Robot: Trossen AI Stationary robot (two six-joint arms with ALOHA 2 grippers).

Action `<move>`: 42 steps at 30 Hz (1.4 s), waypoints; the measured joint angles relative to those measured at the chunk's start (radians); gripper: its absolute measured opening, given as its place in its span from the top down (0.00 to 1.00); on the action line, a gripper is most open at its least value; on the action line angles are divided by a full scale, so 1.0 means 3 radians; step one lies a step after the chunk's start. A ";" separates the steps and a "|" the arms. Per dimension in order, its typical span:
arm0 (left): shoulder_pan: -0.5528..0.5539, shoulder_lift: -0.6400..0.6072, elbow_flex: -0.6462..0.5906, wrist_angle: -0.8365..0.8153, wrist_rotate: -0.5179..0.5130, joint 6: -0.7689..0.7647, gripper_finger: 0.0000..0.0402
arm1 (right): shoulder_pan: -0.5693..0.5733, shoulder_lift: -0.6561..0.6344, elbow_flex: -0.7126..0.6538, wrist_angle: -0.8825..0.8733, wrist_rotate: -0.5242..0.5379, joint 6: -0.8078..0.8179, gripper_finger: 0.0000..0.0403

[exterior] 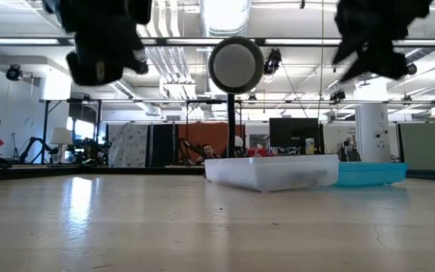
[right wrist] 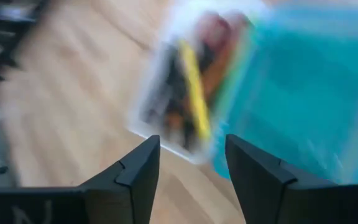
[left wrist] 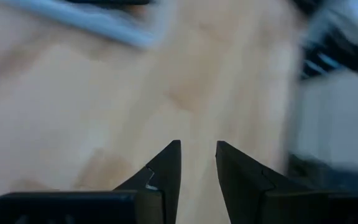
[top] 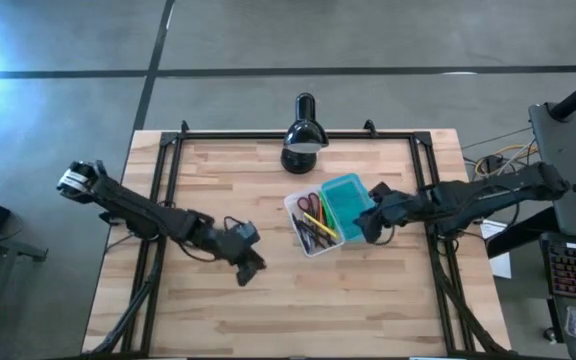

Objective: Pick & place school supplies into a supply box
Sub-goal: Close the supply box

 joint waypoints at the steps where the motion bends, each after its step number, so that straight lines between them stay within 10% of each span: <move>1: 0.0064 -0.0088 0.0028 -0.0046 0.0205 0.0126 0.79 | -0.0002 -0.0056 0.0036 0.0087 0.0007 -0.0191 0.58; 15: 0.0472 -0.1109 0.0152 -0.0068 0.0347 0.0505 0.79 | 0.0034 -0.0719 0.0624 0.0153 -0.0501 -0.1128 0.62; 24: 0.0673 -0.1536 -0.0155 0.0037 0.0401 0.0441 0.79 | 0.0137 -0.1463 -0.0335 0.0971 -0.0707 -0.1341 0.62; 33: 0.0716 -0.1937 -0.1248 0.2505 0.0453 0.0989 0.79 | 0.0125 -0.2631 -0.1310 0.1807 -0.0704 -0.1458 0.63; 42: 0.0716 -0.2075 -0.1899 0.3098 0.0333 0.0905 0.79 | 0.0100 -0.3279 -0.1755 0.1764 -0.0552 -0.1687 0.63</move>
